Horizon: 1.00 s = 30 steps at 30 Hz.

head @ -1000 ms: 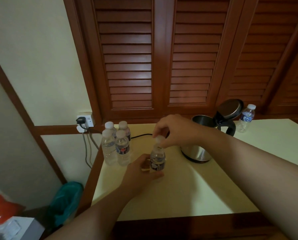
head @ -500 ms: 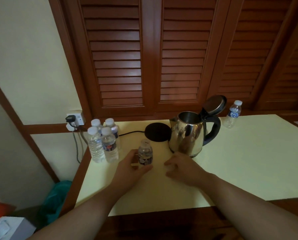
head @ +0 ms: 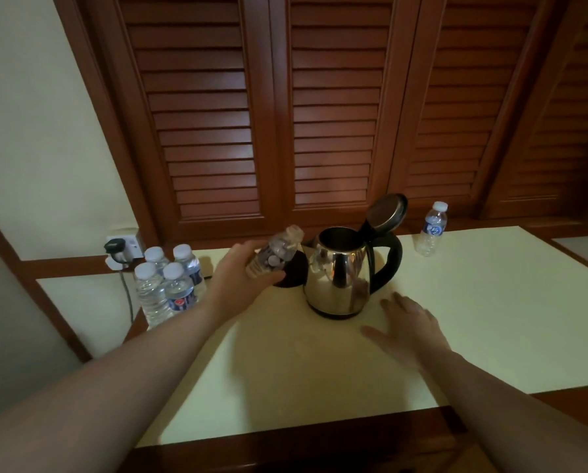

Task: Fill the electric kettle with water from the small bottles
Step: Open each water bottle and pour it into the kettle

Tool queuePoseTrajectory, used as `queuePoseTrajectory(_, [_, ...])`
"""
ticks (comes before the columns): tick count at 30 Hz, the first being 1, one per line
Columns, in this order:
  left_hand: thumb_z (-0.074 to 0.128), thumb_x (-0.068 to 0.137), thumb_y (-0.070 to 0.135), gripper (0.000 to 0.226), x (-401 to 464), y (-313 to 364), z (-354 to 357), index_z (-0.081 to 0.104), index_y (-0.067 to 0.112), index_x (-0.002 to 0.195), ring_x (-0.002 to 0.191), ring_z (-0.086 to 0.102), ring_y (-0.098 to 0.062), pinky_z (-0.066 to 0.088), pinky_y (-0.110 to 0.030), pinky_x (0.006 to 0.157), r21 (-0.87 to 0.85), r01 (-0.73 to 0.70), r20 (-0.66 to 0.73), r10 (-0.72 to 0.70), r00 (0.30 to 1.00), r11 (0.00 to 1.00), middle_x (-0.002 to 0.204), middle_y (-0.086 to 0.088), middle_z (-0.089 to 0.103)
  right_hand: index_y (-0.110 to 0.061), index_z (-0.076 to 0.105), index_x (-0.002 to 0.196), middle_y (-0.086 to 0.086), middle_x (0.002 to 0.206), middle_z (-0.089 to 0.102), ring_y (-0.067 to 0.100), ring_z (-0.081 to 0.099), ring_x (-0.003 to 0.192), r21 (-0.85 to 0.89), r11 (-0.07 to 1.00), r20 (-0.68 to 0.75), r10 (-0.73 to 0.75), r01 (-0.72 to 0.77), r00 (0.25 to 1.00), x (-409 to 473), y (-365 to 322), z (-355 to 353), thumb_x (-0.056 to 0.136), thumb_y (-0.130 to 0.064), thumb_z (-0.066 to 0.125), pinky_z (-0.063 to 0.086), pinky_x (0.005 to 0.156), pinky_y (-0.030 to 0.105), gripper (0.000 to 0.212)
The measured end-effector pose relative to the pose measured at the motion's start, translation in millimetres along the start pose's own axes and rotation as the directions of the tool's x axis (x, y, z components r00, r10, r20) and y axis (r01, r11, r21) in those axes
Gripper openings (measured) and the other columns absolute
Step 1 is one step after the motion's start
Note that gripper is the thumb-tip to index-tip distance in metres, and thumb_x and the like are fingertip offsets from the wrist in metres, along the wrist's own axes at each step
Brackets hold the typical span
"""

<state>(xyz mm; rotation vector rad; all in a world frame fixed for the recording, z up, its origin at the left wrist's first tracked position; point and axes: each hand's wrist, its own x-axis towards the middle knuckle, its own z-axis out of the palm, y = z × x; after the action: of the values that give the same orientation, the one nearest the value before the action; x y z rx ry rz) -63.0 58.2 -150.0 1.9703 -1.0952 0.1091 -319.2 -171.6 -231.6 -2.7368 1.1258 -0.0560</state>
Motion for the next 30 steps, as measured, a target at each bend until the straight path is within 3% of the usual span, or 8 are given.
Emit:
queuePoseTrajectory(2, [0.088, 0.077, 0.038, 0.062, 18, 9, -6, 0.064, 0.023, 0.132, 0.098, 0.061, -0.021, 0.044, -0.032, 0.079, 0.120, -0.070, 0.026, 0.068, 0.997, 0.990, 0.107, 0.000, 0.061, -0.031, 0.013, 0.165, 0.000, 0.174, 0.002, 0.020, -0.001, 0.160, -0.008, 1.000, 0.062, -0.023, 0.024, 0.998, 0, 7, 6, 0.079, -0.094, 0.017, 0.005, 0.129, 0.049, 0.107])
queuePoseTrajectory(5, [0.087, 0.078, 0.042, 0.069, 39, 22, -12, 0.060, 0.027, 0.139, 0.105, 0.059, -0.024, 0.045, -0.033, 0.084, 0.256, -0.134, 0.094, 0.113, 0.989, 0.957, 0.109, 0.003, 0.054, -0.030, 0.002, 0.165, 0.000, 0.173, -0.009, 0.017, -0.011, 0.159, -0.036, 0.998, 0.080, -0.040, 0.043, 0.996, 3, 9, 10, 0.077, -0.095, 0.006, 0.000, 0.129, 0.051, 0.109])
queuePoseTrajectory(10, [0.085, 0.080, 0.044, 0.070, 57, 39, -19, 0.056, 0.033, 0.143, 0.105, 0.058, -0.021, 0.051, -0.042, 0.094, 0.324, -0.182, 0.167, 0.133, 0.977, 0.928, 0.111, 0.002, 0.051, -0.028, 0.000, 0.165, 0.001, 0.173, -0.010, 0.020, -0.011, 0.159, -0.049, 0.998, 0.080, -0.046, 0.050, 0.996, 2, 9, 10, 0.083, -0.091, 0.009, -0.002, 0.129, 0.049, 0.104])
queuePoseTrajectory(22, [0.082, 0.082, 0.048, 0.072, 81, 57, -23, 0.053, 0.032, 0.145, 0.104, 0.058, -0.022, 0.053, -0.040, 0.086, 0.475, -0.265, 0.220, 0.178, 0.959, 0.839, 0.109, 0.004, 0.046, -0.030, 0.001, 0.165, 0.001, 0.173, -0.008, 0.020, -0.010, 0.159, -0.042, 0.997, 0.069, -0.058, 0.061, 0.996, 5, 14, 13, 0.086, -0.089, 0.011, -0.003, 0.128, 0.048, 0.100])
queuePoseTrajectory(26, [0.082, 0.082, 0.047, 0.071, 85, 61, -27, 0.053, 0.033, 0.145, 0.101, 0.054, -0.018, 0.045, -0.034, 0.078, 0.500, -0.271, 0.224, 0.179, 0.958, 0.823, 0.108, 0.004, 0.045, -0.030, 0.001, 0.165, 0.001, 0.173, -0.008, 0.020, -0.010, 0.159, -0.037, 0.997, 0.068, -0.069, 0.072, 0.995, 4, 14, 12, 0.085, -0.089, 0.011, -0.002, 0.129, 0.048, 0.100])
queuePoseTrajectory(30, [0.082, 0.082, 0.049, 0.071, 88, 65, -31, 0.053, 0.034, 0.145, 0.103, 0.057, -0.022, 0.051, -0.039, 0.085, 0.513, -0.281, 0.249, 0.172, 0.953, 0.811, 0.109, 0.004, 0.046, -0.030, 0.003, 0.165, 0.001, 0.173, -0.007, 0.020, -0.010, 0.159, -0.013, 0.997, 0.061, -0.069, 0.070, 0.996, 5, 14, 12, 0.074, -0.094, 0.002, -0.002, 0.129, 0.047, 0.111])
